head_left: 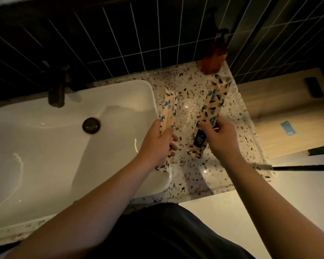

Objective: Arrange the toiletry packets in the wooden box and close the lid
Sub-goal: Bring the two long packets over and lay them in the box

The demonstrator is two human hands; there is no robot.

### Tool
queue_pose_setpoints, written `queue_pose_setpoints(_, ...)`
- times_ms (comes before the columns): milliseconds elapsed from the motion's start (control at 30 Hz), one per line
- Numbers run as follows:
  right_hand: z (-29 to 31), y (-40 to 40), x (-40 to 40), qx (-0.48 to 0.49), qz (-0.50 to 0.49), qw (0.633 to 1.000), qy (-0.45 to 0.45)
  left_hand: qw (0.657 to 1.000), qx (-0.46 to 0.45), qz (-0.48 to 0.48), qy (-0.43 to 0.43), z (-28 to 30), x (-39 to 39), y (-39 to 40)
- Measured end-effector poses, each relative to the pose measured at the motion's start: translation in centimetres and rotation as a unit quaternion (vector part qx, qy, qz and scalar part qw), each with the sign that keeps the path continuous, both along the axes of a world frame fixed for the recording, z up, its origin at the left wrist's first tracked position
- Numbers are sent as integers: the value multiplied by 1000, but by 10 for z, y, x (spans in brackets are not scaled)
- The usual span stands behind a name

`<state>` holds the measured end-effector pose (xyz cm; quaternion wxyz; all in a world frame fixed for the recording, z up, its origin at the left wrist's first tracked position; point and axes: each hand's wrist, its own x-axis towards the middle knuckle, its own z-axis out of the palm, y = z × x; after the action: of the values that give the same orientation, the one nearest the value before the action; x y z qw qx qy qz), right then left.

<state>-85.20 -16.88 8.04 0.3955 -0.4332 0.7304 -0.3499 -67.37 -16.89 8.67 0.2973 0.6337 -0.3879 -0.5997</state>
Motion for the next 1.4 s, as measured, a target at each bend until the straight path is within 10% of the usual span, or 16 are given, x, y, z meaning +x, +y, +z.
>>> queue_pose_setpoints(800, 57, 64, 517, -60, 181, 981, -27, 986, -130, 53, -90, 19, 543, 104)
queue_pose_setpoints(1400, 30, -31, 709, -75, 321, 941, 76, 870, -120, 53, -476, -49, 732, 20)
